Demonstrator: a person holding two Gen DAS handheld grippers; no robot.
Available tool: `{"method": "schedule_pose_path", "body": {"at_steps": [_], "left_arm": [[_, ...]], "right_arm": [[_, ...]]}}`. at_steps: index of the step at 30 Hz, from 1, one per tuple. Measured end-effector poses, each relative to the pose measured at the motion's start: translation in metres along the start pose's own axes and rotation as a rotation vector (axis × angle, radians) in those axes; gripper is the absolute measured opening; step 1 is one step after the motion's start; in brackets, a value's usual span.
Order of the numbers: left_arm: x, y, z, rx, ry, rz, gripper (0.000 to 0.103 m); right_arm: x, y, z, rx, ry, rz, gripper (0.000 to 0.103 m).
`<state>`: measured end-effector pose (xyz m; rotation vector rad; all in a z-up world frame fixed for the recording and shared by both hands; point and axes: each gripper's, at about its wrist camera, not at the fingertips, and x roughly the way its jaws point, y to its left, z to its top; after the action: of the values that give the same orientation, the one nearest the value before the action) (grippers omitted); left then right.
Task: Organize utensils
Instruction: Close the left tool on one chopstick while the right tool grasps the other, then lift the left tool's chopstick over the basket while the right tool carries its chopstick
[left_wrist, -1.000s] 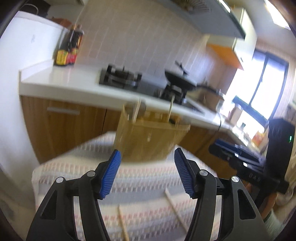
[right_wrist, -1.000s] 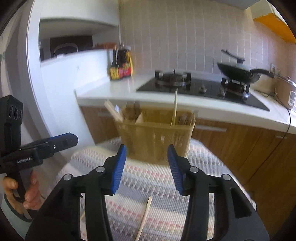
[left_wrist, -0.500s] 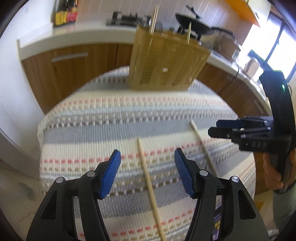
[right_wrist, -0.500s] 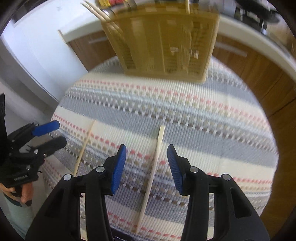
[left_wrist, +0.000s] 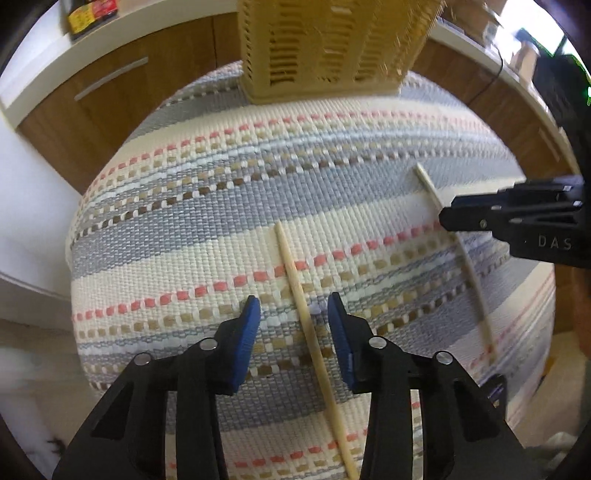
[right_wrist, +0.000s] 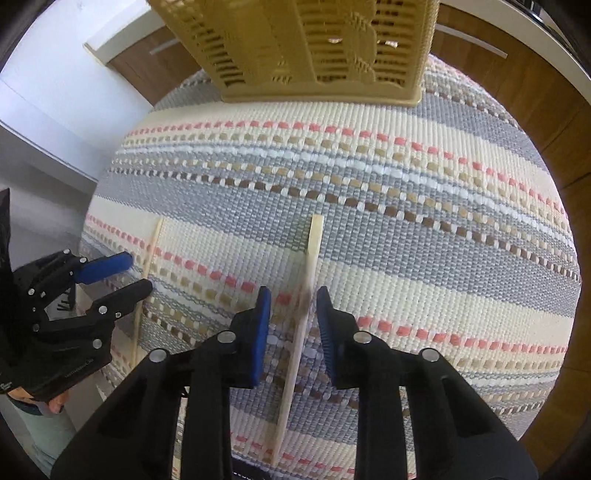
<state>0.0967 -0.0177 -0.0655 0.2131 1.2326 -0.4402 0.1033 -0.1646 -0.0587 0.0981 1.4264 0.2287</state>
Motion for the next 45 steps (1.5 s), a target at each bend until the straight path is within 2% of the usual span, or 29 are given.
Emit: {"method": "schedule_pose_path", "body": {"at_steps": [9,13,18,19,22,27,29,32,39,45], "left_arm": [[0.006,-0.009,0.012,0.061,0.045,0.056,0.027],[0.010,-0.019,0.022,0.087,0.077,0.083,0.025],[0.012,-0.026,0.026,0.100,0.081,0.094,0.019],[0.012,-0.027,0.026,0.102,0.080,0.099,0.013],[0.011,-0.031,0.024,0.098,0.079,0.112,0.006],[0.007,-0.035,0.018,0.100,0.053,0.115,0.004],[-0.001,-0.035,0.013,0.099,0.016,0.066,0.004],[-0.023,-0.034,0.004,0.087,-0.092,0.021,0.004],[-0.087,-0.042,0.001,0.095,-0.352,-0.023,0.004],[-0.138,-0.044,0.013,0.075,-0.557,-0.074,0.004]], "right_arm": [[0.022,0.030,0.004,-0.075,0.023,-0.133,0.009],[0.028,0.040,0.004,-0.094,0.031,-0.157,0.005],[0.021,0.033,-0.001,-0.091,0.024,-0.130,0.005],[0.021,0.034,-0.002,-0.092,0.021,-0.127,0.005],[0.015,0.029,-0.005,-0.095,0.009,-0.130,0.005],[-0.002,0.011,-0.015,-0.094,-0.034,-0.100,0.004],[-0.012,0.007,-0.022,-0.095,-0.057,-0.064,0.005],[-0.028,0.000,-0.030,-0.112,-0.112,-0.037,0.005],[-0.074,-0.022,-0.042,-0.115,-0.246,0.046,0.005],[-0.127,-0.025,-0.034,-0.126,-0.415,0.112,0.005]]}}
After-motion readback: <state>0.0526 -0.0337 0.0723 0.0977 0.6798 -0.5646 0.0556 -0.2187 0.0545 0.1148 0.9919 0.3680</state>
